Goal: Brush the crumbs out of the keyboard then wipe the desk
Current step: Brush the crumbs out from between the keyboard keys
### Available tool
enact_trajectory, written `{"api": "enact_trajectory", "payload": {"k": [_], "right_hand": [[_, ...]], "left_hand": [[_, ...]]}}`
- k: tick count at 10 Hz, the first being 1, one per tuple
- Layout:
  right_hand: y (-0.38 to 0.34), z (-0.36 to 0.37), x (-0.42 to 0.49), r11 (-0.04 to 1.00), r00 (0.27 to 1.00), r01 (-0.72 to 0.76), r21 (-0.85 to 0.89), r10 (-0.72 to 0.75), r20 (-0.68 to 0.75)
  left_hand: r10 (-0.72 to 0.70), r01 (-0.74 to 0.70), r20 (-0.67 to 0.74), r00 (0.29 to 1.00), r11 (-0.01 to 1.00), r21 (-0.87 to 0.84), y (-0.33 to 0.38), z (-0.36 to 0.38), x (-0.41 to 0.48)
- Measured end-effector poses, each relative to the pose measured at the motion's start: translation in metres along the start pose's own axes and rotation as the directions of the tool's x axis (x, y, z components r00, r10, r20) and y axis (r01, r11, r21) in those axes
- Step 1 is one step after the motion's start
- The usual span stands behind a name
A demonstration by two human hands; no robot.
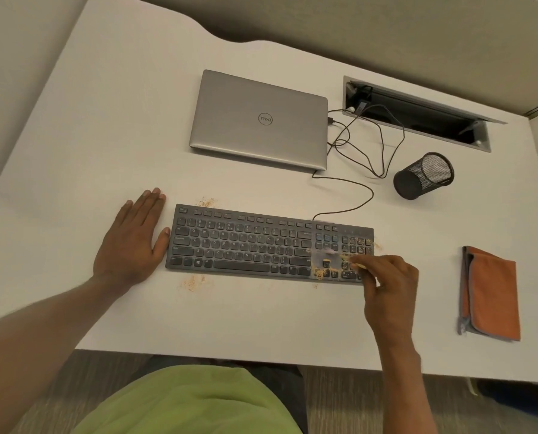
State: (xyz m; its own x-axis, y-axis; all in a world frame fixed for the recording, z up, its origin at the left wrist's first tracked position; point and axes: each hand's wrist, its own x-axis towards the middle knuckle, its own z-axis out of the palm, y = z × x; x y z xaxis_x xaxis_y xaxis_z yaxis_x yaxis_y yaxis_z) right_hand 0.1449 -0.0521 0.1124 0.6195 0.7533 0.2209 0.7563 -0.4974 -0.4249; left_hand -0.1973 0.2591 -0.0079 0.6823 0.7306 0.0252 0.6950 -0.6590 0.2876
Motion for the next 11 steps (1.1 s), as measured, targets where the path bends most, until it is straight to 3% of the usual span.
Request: {"api": "enact_trajectory", "payload": {"k": [1, 3, 4, 6, 7, 8, 9, 10, 11], "right_hand": [[-0.007, -0.006, -0.003, 0.997, 0.995, -0.041, 0.071, 0.047, -0.083], [-0.055, 0.025, -0.005, 0.878, 0.963, -0.218, 0.427, 0.264, -0.052], [-0.056, 0.04, -0.005, 0.841, 0.94, -0.288, 0.458, 0.34, -0.032], [-0.043, 0.036, -0.008, 0.91, 0.915, -0.311, 0.273, 0.364, -0.175], [-0.054, 0.031, -0.007, 0.892, 0.907, -0.282, 0.353, 0.368, -0.205], [-0.063, 0.036, -0.006, 0.867, 0.936, -0.245, 0.434, 0.328, -0.127], [-0.058, 0.041, -0.008, 0.92, 0.958, -0.222, 0.324, 0.267, -0.101], [-0.048, 0.035, -0.009, 0.938, 0.935, -0.275, 0.209, 0.312, -0.17], [-0.046, 0.028, -0.013, 0.929, 0.919, -0.277, 0.246, 0.331, -0.214]], "left_hand": [[0.002, -0.002, 0.004, 1.0, 1.0, 0.001, -0.001, 0.001, 0.0], [0.006, -0.006, 0.006, 1.0, 1.0, 0.01, 0.0, 0.001, 0.0], [0.005, -0.005, 0.006, 1.0, 1.0, 0.011, 0.0, 0.0, 0.0], [0.003, -0.003, 0.007, 1.0, 1.0, 0.007, -0.001, 0.001, 0.0], [0.004, -0.004, 0.008, 1.0, 1.0, 0.01, -0.001, 0.001, 0.0], [0.001, -0.001, 0.008, 1.0, 1.0, 0.007, -0.001, 0.001, 0.0], [0.005, -0.005, 0.0, 1.0, 1.0, 0.0, 0.0, 0.001, 0.0], [0.004, -0.004, -0.004, 1.0, 1.0, 0.0, 0.0, 0.001, 0.0], [0.007, -0.007, -0.005, 1.0, 1.0, -0.001, -0.001, 0.001, 0.0]]}}
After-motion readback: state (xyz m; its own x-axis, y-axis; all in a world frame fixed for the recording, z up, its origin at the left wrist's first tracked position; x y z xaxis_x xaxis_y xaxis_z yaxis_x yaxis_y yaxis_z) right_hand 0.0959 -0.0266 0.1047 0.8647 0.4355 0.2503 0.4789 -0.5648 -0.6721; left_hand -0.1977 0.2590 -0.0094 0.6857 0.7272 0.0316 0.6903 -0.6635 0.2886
